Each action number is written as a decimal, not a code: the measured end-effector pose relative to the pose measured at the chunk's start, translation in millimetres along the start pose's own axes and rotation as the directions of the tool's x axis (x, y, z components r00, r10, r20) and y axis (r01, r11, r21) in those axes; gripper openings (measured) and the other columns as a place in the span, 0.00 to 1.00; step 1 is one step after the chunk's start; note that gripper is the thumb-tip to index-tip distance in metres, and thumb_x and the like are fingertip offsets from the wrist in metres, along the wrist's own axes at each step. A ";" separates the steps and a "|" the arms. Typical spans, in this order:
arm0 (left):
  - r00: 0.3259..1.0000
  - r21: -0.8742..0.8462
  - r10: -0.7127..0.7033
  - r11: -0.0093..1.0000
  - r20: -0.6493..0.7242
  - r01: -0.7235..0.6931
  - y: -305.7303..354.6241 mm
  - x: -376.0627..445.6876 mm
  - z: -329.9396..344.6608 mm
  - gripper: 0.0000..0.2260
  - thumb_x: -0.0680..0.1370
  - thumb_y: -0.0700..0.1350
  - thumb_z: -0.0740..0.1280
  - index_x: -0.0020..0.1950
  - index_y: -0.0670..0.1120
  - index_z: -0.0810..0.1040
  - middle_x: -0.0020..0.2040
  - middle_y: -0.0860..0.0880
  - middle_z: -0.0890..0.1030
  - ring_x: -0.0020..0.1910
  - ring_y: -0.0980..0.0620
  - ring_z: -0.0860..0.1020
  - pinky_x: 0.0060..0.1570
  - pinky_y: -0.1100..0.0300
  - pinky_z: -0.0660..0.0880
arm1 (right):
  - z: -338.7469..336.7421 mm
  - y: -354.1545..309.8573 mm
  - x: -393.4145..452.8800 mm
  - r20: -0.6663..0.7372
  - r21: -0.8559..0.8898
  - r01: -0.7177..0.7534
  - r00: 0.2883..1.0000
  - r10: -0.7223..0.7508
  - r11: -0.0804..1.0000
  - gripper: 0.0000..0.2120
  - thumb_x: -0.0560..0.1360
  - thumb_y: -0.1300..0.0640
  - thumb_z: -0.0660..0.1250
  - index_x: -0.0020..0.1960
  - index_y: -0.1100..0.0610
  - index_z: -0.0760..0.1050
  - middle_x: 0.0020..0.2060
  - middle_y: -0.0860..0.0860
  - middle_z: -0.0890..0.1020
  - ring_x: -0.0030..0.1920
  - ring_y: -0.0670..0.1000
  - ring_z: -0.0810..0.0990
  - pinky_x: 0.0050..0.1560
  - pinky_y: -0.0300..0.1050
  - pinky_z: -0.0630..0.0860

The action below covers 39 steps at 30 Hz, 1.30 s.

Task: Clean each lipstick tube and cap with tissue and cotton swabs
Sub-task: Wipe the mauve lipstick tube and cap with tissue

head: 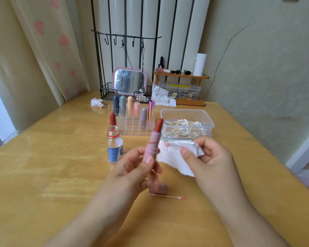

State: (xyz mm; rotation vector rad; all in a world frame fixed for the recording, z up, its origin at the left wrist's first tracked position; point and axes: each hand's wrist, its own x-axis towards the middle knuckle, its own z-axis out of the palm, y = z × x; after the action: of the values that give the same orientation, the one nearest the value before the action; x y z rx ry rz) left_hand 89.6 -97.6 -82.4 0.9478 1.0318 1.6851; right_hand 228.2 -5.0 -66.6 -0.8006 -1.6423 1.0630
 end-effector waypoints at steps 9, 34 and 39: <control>0.981 -0.025 -0.020 0.999 0.194 0.025 -6.2 -3.6 7.2 0.12 0.76 0.47 0.60 0.50 0.39 0.73 0.37 0.44 0.77 0.31 0.49 0.72 0.46 0.51 0.75 | 14.8 -8.8 -12.3 0.133 0.346 -0.092 0.990 0.048 0.934 0.11 0.71 0.55 0.72 0.33 0.57 0.75 0.26 0.51 0.76 0.30 0.51 0.73 0.37 0.45 0.71; 0.970 0.250 0.149 0.949 0.190 -0.194 -5.2 -6.6 8.7 0.05 0.75 0.52 0.65 0.44 0.53 0.78 0.33 0.54 0.75 0.32 0.56 0.72 0.51 0.35 0.72 | 12.0 -12.9 -10.9 0.450 0.423 -0.222 0.893 0.009 0.879 0.15 0.72 0.47 0.69 0.42 0.61 0.78 0.32 0.59 0.77 0.32 0.60 0.76 0.30 0.51 0.74; 0.968 0.336 0.221 0.908 0.122 -0.250 -7.0 -7.2 9.2 0.09 0.69 0.55 0.67 0.45 0.53 0.79 0.34 0.54 0.78 0.35 0.56 0.76 0.40 0.55 0.79 | 16.0 -16.5 -16.4 0.371 0.445 -0.254 0.925 0.082 0.859 0.09 0.69 0.51 0.68 0.38 0.56 0.82 0.34 0.51 0.80 0.38 0.44 0.79 0.30 0.37 0.77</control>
State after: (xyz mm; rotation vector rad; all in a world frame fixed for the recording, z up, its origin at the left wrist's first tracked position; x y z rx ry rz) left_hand 102.1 -100.8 -86.7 1.4101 1.2263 1.6692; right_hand 217.6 -30.2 -59.8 -0.4424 -1.4904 1.7383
